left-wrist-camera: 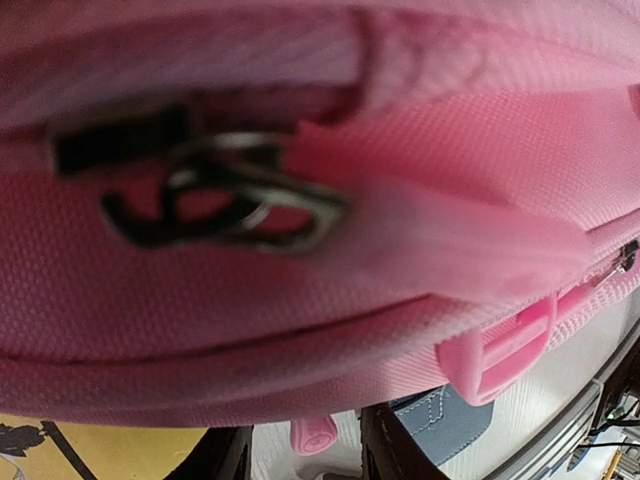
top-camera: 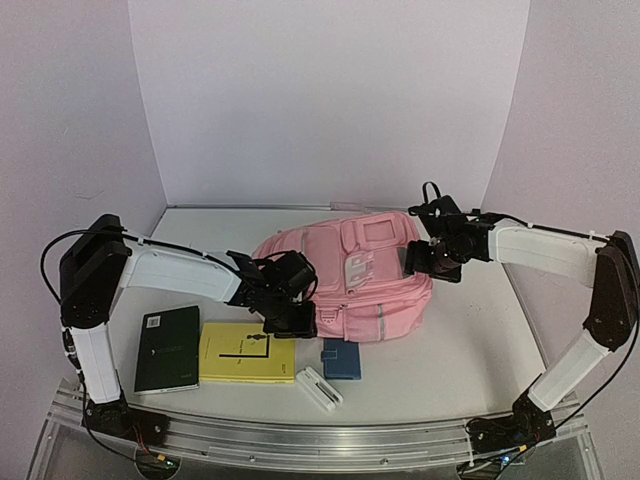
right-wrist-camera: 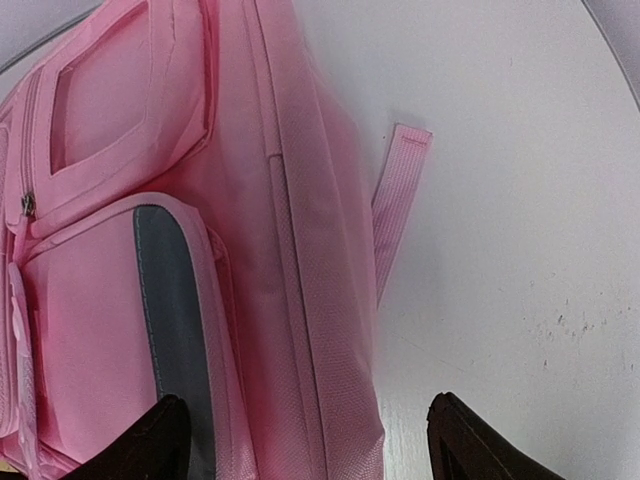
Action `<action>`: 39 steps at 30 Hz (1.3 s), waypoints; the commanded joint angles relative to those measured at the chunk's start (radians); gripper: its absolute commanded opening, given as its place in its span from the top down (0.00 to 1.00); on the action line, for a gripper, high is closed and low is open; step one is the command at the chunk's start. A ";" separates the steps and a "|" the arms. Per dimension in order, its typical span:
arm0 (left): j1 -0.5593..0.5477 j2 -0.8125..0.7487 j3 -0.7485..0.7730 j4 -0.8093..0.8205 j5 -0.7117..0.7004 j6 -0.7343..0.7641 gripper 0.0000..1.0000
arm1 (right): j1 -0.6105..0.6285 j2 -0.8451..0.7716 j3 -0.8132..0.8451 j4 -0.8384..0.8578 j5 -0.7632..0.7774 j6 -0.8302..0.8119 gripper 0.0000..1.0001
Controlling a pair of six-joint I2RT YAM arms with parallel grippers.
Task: Pack the student bag
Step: Zip the student bag at the center of the board.
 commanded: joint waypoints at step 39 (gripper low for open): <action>0.167 -0.240 -0.115 -0.181 -0.242 0.035 1.00 | -0.149 -0.017 -0.023 0.002 0.094 -0.045 1.00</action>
